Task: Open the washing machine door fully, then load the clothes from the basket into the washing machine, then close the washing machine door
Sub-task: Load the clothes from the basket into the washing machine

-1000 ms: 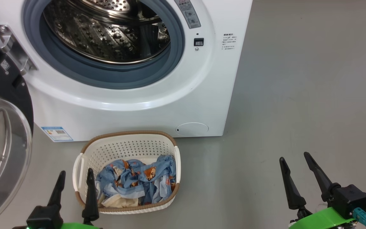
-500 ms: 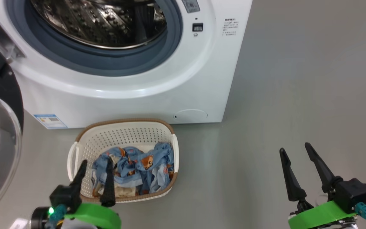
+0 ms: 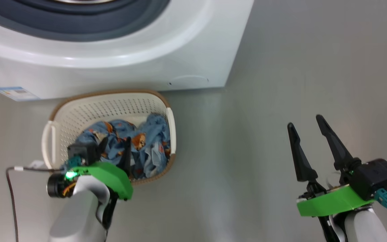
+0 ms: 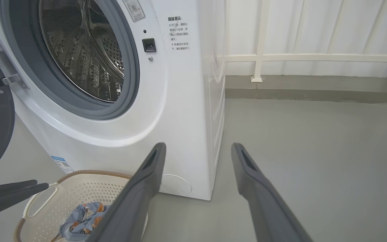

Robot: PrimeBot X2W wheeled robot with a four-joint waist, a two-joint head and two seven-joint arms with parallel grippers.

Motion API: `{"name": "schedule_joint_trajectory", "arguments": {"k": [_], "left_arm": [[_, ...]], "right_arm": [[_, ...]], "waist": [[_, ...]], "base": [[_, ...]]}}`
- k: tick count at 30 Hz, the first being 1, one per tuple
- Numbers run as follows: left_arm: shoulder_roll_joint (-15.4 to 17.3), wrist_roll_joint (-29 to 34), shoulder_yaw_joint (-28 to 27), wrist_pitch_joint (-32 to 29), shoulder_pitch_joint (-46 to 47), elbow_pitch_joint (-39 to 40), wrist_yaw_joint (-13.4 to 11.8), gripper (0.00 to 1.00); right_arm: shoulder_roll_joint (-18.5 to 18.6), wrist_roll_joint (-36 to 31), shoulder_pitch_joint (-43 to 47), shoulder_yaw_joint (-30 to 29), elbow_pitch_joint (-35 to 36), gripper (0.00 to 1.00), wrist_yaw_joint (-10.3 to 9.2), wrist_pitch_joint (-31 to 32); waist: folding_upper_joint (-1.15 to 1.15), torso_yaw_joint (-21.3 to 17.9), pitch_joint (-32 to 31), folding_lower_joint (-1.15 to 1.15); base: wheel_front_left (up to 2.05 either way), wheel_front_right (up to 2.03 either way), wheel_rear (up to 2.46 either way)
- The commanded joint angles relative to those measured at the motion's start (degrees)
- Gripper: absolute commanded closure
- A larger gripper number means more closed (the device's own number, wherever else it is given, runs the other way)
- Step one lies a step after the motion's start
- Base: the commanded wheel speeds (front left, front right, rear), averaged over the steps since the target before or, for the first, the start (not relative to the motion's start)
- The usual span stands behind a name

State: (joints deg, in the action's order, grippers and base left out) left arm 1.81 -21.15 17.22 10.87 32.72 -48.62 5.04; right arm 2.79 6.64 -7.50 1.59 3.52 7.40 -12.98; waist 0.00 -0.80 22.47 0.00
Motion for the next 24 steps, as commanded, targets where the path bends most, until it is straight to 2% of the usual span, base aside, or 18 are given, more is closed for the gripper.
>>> {"name": "schedule_joint_trajectory", "arguments": {"k": [1, 7, 11, 22, 24], "left_arm": [[1.2, -1.0, -0.9, 0.1, 3.0, -2.1, 0.9, 0.00], [1.3, -3.8, 0.6, -0.6, 11.4, -10.9, 2.3, 0.00], [2.2, -5.9, 2.1, -1.9, 15.8, -13.9, 2.4, 0.00], [9.7, -13.7, 5.8, -7.6, 22.5, -16.7, 2.4, 0.00], [10.3, -14.3, 6.1, -8.2, 22.9, -16.8, 2.4, 0.00]], "right_arm": [[0.1, -0.1, -1.5, 2.0, 1.6, 0.00, 0.09, -0.6], [0.1, 1.2, -4.7, 3.4, 1.6, 0.00, 0.09, -1.5], [0.1, 2.3, -6.8, 4.4, 1.6, 0.00, 0.09, -1.9], [0.1, 5.1, -12.3, 8.9, 3.7, 0.00, 0.09, -2.0], [0.1, 5.6, -12.5, 9.0, 3.9, 0.00, 0.09, -2.0]], "waist": [[0.00, -3.9, 6.9, 0.00], [0.00, -7.7, 14.1, 0.00], [0.00, -10.1, 18.8, 0.00], [0.00, -16.1, 28.2, 0.00], [0.00, -16.5, 28.9, 0.00]], "base": [[0.00, 0.00, 0.00], [0.00, 0.00, 0.00], [0.00, 0.00, 0.00], [0.00, 0.00, 0.00], [0.00, 0.00, 0.00]]}}
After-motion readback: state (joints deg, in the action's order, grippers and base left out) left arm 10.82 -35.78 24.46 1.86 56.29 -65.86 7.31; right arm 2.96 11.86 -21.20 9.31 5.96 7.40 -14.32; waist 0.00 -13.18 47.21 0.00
